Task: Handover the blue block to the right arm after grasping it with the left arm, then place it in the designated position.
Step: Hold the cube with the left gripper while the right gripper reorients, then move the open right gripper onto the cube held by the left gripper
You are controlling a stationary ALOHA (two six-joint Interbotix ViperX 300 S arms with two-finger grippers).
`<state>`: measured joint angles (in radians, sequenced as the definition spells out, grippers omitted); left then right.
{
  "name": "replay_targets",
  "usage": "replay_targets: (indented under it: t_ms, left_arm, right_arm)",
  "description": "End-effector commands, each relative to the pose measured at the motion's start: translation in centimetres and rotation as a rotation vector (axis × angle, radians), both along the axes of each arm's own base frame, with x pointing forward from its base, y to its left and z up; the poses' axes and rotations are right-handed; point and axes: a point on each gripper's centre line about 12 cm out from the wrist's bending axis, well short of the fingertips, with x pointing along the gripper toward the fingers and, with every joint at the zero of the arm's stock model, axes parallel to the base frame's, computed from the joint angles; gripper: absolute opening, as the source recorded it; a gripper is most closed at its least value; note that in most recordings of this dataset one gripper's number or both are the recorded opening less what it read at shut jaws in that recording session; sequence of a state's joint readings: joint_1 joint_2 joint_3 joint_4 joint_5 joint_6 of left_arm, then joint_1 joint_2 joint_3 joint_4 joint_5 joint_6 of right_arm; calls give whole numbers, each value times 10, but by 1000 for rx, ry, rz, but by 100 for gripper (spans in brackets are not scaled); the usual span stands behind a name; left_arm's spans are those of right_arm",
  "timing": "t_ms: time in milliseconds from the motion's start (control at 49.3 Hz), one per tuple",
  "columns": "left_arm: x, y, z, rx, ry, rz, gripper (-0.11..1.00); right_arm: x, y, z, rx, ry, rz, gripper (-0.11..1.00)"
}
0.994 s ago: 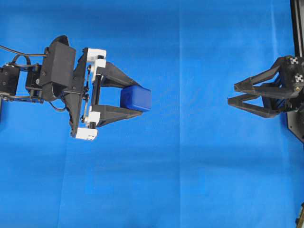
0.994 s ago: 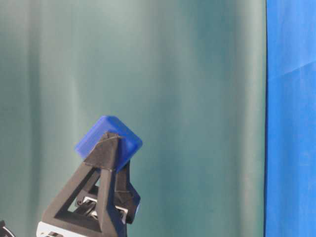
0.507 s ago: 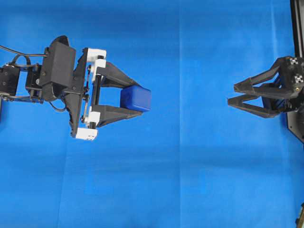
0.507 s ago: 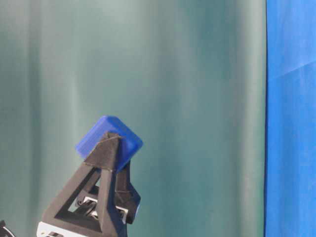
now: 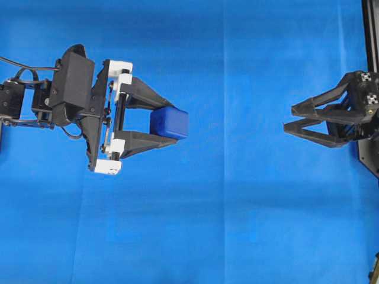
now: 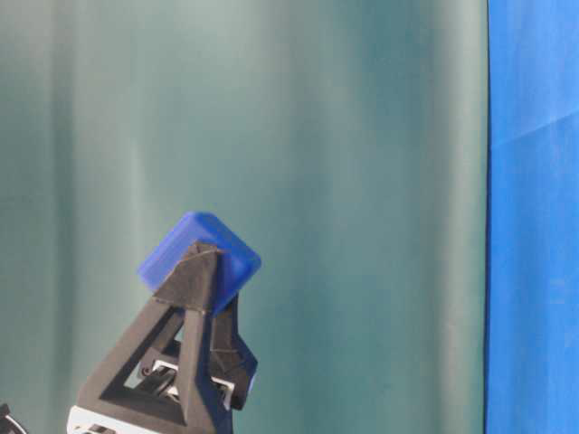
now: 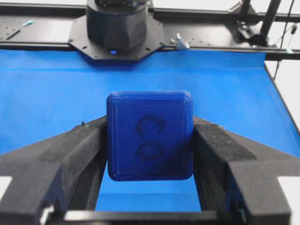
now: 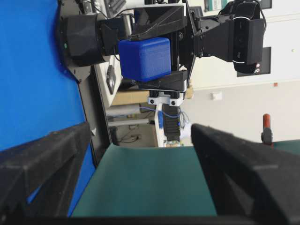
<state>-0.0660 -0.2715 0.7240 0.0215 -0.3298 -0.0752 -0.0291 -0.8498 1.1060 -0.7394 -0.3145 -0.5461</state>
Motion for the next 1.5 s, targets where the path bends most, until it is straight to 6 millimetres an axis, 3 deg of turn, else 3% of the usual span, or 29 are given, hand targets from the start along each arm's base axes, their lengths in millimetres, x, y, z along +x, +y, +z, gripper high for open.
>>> replay_targets:
  t_ms: [0, 487, 710, 1014, 1480]
  left_arm:
    - [-2, 1, 13, -4, -44, 3, 46]
    - [-2, 1, 13, -7, -41, 2, 46]
    - [-2, 1, 13, -9, -42, 2, 46]
    - [-2, 1, 14, -9, -45, 2, 46]
    - [-2, 1, 13, -7, -44, 2, 46]
  right_arm:
    - [2, 1, 10, 5, -24, 5, 94]
    - [3, 1, 10, 7, -26, 7, 94]
    - [16, 1, 11, 13, -6, 11, 94]
    - [51, 0, 20, 18, 23, 14, 94]
    - [132, -2, 22, 19, 83, 14, 94]
